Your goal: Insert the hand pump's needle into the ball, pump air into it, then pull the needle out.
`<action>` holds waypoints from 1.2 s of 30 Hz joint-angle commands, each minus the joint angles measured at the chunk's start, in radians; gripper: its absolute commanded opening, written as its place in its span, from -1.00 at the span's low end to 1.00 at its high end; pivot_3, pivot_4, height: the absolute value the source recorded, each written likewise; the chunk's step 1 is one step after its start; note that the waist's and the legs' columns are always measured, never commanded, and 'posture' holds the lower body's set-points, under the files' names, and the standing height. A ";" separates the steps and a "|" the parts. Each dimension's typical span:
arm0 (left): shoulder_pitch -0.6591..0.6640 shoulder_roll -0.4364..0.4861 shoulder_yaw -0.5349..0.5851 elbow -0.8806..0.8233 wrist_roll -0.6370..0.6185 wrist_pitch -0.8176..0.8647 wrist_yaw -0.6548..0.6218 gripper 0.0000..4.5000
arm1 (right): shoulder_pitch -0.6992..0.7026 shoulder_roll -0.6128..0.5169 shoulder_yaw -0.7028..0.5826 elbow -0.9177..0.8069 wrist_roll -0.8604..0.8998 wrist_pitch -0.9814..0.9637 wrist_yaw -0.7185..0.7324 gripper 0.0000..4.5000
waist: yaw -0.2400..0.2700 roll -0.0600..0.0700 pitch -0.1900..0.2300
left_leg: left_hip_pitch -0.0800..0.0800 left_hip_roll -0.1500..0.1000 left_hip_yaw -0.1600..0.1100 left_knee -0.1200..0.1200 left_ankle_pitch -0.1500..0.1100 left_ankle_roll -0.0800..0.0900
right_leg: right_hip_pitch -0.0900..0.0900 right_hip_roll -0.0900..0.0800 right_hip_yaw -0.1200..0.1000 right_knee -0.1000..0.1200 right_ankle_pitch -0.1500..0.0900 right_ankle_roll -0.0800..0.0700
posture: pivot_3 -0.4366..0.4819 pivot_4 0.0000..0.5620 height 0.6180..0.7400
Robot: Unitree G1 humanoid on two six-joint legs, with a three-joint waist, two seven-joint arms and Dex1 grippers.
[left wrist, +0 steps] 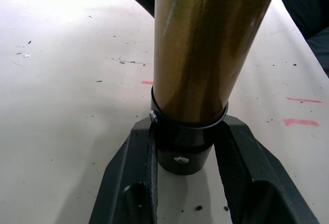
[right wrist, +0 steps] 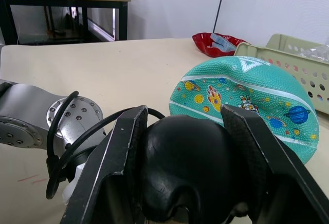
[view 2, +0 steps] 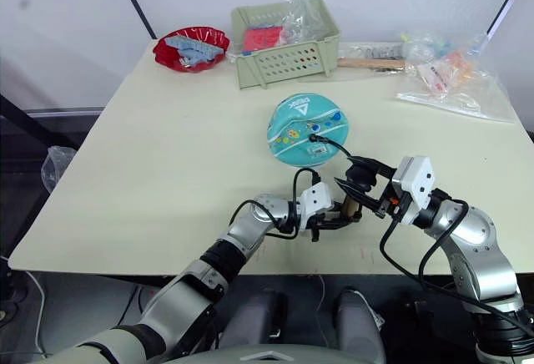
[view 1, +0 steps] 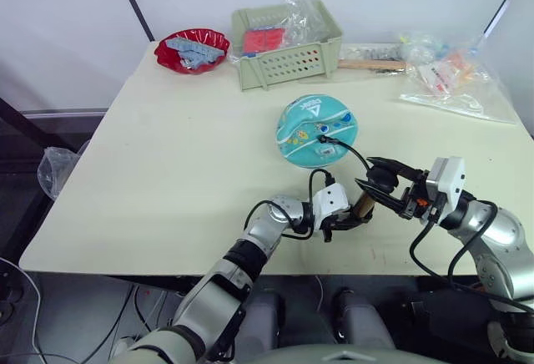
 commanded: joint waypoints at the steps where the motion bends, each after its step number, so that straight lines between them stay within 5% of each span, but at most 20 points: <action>1: 0.009 0.015 -0.009 0.060 0.032 0.024 -0.004 -0.53 | -0.057 -0.032 -0.082 -0.038 0.059 0.012 0.003 -0.20 | 0.001 0.000 0.000 | 0.000 0.000 0.000 0.000 0.000 0.000 | 0.000 0.000 0.000 0.000 0.000 0.000 | -0.05 -0.47 1.00; 36: 0.019 0.016 -0.023 0.131 0.049 0.019 -0.044 -0.53 | -0.366 -0.268 -0.371 -0.100 0.583 0.439 -0.083 -0.20 | -0.005 0.000 0.000 | -0.001 0.002 -0.001 -0.001 0.000 0.000 | -0.001 -0.001 -0.001 0.000 0.000 0.000 | -0.05 -0.47 1.00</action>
